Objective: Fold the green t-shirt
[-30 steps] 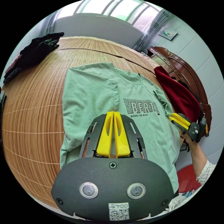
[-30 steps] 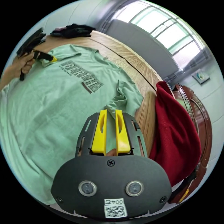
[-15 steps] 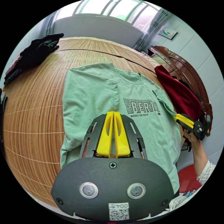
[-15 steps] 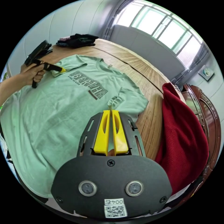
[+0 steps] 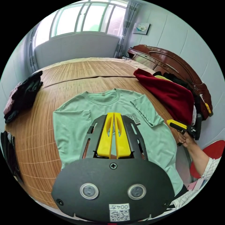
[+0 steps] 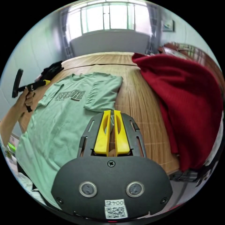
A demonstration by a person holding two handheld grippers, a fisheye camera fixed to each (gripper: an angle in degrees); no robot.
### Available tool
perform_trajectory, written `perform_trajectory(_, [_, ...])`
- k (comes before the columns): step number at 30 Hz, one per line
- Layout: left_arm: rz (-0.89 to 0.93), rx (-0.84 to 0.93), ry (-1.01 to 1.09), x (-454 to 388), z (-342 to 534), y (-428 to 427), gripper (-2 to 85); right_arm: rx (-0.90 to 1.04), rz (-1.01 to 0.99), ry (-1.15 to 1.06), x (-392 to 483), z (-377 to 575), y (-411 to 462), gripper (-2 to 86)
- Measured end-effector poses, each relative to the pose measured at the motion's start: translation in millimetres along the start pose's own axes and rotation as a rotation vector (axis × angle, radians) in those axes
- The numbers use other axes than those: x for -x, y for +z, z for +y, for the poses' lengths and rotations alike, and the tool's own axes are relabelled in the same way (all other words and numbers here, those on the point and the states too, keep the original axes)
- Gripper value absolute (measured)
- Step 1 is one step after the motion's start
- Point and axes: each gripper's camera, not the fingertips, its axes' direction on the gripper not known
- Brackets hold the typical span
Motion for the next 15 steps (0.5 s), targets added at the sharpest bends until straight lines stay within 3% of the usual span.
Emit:
perform_trajectory(7, [0.146,0.135,0.169,-120,-97,105,0.2,0.002,-0.447,0.438,-127,-5,17,6.7])
perform_trajectory(15, [0.075,0.258,0.198,-189,-145,208,0.1,0.056,-0.51,0.42,-150,-4,22,6.9])
